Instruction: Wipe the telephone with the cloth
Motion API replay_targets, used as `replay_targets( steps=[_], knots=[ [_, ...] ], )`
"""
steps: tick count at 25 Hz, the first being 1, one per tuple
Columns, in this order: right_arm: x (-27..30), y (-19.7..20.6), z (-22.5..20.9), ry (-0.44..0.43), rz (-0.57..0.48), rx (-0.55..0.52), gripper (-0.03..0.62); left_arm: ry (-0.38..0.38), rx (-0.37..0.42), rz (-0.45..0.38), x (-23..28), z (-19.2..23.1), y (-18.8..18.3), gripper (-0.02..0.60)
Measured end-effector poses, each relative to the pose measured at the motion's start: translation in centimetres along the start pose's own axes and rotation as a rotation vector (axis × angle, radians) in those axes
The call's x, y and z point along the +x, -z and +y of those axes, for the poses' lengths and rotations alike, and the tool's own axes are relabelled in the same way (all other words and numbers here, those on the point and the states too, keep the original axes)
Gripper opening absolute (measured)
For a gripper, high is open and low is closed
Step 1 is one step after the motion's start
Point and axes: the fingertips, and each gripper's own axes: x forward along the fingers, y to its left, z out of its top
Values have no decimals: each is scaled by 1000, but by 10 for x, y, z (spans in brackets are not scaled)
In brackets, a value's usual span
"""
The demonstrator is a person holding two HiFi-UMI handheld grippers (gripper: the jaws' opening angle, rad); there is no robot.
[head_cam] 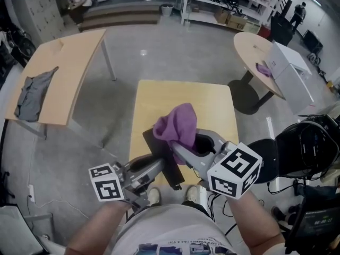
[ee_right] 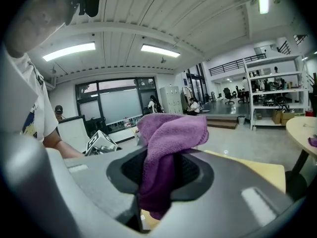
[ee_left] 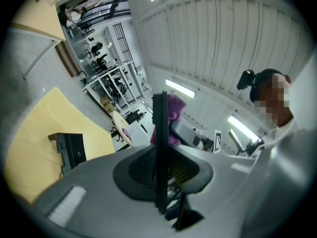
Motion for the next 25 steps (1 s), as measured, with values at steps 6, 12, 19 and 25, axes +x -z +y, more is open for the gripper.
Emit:
replay_targets(
  steps=[6, 12, 19, 25],
  knots=[
    [-2, 19, 12, -22, 23, 11, 115, -9, 20, -21, -7, 2, -15, 86],
    [-14, 44, 12, -37, 41, 49, 115, -11, 37, -39, -3, 4, -28, 86],
    [-34, 83, -2, -49, 103, 83, 115, 4, 52, -50, 11, 3, -34, 86],
    [-48, 100, -23, -52, 154, 86, 115, 25, 45, -54, 29, 2, -31, 86]
  ],
)
